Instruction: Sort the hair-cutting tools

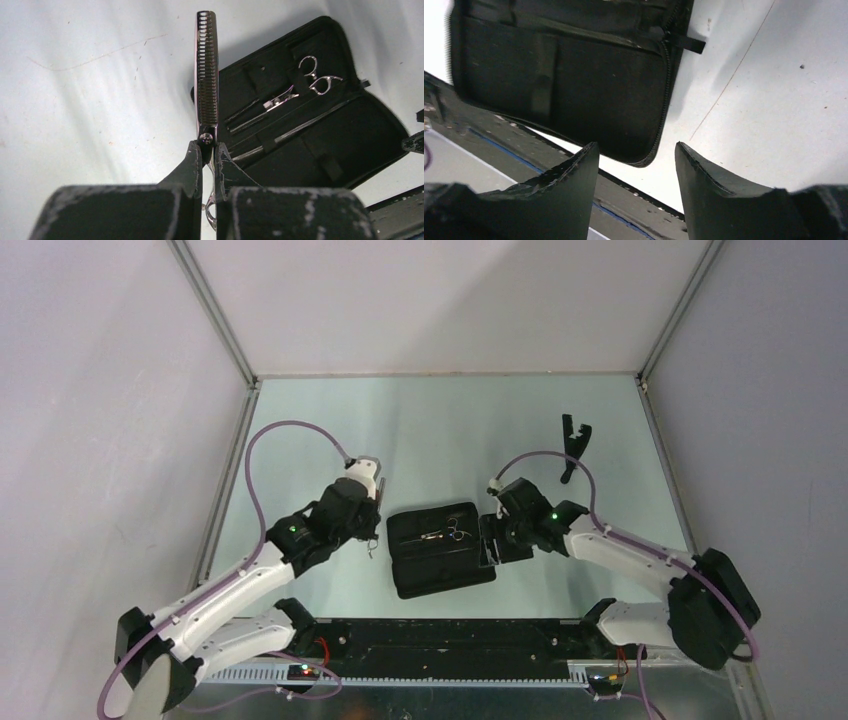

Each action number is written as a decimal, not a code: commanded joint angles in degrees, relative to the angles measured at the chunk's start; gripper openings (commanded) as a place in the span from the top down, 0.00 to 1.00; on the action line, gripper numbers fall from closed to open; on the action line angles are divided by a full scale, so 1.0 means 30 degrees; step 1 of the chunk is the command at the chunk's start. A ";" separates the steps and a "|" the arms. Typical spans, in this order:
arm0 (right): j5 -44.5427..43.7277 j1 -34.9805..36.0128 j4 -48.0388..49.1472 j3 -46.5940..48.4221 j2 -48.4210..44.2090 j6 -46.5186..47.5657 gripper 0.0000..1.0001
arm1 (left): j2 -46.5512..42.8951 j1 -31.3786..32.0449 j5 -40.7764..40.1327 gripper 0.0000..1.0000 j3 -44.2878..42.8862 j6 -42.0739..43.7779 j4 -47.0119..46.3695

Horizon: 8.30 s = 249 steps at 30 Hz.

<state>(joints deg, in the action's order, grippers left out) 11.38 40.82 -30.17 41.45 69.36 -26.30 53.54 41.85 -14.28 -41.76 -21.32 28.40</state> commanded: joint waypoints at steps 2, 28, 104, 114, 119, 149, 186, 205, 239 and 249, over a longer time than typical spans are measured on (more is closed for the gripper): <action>-0.0479 0.0496 -0.1130 0.1208 0.2160 0.1110 0.43 | -0.0850 -0.0120 -0.0569 1.00 0.0287 0.1084 0.0732; -0.3785 -0.1209 0.0076 0.5136 0.6916 1.2274 1.00 | 0.7014 0.0886 0.3798 1.00 -0.3529 0.4013 0.4889; -0.4700 -0.1552 0.1921 0.4806 0.6903 1.4907 1.00 | 1.6357 0.1487 0.0832 0.44 -0.9623 0.3849 0.2260; -0.4853 -0.1682 0.1986 0.4771 0.6854 1.4765 1.00 | 1.0312 0.1489 0.0246 0.35 -0.6618 0.0984 0.2748; -0.4877 -0.1693 0.1955 0.4770 0.6825 1.4725 1.00 | 0.9009 0.1490 0.1583 0.53 -0.4328 -0.0310 0.2050; -0.4967 -0.1647 0.1798 0.4786 0.6827 1.4731 1.00 | 1.2547 0.1039 0.1000 0.82 -0.3961 0.0119 0.0469; -0.4399 -0.1212 0.1899 0.4778 0.6513 1.4751 1.00 | 1.5151 0.0568 0.1046 0.76 -0.7220 0.1161 0.0810; -0.5405 -0.5609 0.2411 0.4786 0.1158 0.8071 0.22 | 0.3302 -0.1031 -0.2308 0.13 -0.5092 0.0570 0.2583; -0.2491 -1.4940 -0.1386 1.7146 1.6762 0.8421 0.39 | -0.5572 -0.7001 -0.6429 0.00 0.1051 0.3528 0.0202; -0.2858 -1.4798 -0.2643 1.7600 1.7995 0.8270 0.45 | -0.5641 -0.7004 -0.6052 0.01 0.1144 0.3562 0.0084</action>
<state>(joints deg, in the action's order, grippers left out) 2.68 -3.86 -35.40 92.51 122.21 -1.48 37.01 21.23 -32.53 -38.22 -11.49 30.94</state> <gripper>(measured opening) 0.564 0.994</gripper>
